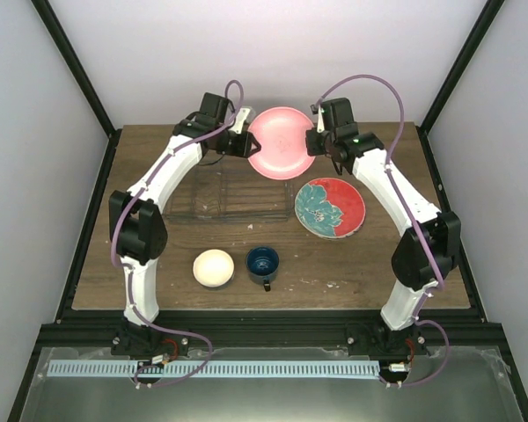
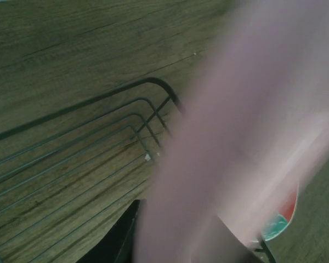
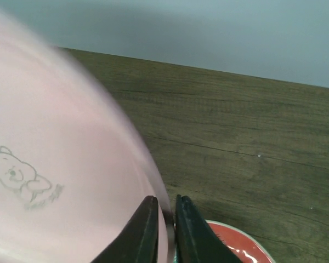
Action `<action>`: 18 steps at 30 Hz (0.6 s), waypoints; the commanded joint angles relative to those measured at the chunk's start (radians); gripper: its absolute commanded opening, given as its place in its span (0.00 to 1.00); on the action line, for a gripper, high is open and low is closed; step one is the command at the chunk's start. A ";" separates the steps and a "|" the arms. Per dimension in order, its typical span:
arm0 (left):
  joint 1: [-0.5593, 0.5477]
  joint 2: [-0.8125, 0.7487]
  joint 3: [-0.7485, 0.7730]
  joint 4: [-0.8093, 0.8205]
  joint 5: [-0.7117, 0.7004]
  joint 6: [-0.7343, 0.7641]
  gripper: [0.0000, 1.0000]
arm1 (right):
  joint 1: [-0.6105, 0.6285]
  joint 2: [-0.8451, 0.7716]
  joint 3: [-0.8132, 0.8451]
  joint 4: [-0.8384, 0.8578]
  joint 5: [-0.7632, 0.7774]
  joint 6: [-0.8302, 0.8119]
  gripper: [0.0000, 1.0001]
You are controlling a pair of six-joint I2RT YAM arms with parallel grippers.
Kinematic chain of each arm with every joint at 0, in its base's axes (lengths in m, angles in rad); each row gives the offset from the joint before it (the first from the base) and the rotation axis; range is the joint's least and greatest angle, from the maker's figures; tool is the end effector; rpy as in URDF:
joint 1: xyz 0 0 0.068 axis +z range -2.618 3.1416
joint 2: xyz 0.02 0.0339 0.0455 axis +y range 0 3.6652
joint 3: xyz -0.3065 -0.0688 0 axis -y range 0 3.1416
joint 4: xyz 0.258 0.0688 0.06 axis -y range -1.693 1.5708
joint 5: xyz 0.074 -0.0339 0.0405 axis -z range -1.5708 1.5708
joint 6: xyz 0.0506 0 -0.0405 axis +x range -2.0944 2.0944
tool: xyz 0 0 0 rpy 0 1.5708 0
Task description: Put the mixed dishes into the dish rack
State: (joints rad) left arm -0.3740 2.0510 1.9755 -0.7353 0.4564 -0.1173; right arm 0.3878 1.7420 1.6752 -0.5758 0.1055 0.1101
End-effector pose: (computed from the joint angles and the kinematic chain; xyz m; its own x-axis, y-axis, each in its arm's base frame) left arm 0.4626 -0.2055 0.3391 -0.7416 0.1782 -0.6468 0.5274 0.7507 -0.3979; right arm 0.4030 0.1589 0.3837 -0.5842 -0.1206 -0.8026 -0.2352 0.9716 0.0252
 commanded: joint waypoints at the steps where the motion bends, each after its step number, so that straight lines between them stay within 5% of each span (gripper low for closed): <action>1: -0.007 -0.026 -0.019 -0.022 -0.092 0.074 0.07 | 0.017 -0.007 0.017 0.033 0.023 -0.003 0.17; 7: -0.004 -0.054 -0.019 -0.034 -0.121 0.101 0.00 | 0.017 -0.021 -0.033 0.061 0.030 -0.015 0.43; 18: 0.030 -0.133 0.065 -0.099 -0.202 0.202 0.00 | 0.016 -0.033 -0.072 0.065 0.124 -0.050 0.56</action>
State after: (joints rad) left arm -0.3611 1.9976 1.9709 -0.8173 0.2928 0.0078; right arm 0.3973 1.7416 1.6089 -0.5297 0.1692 0.0834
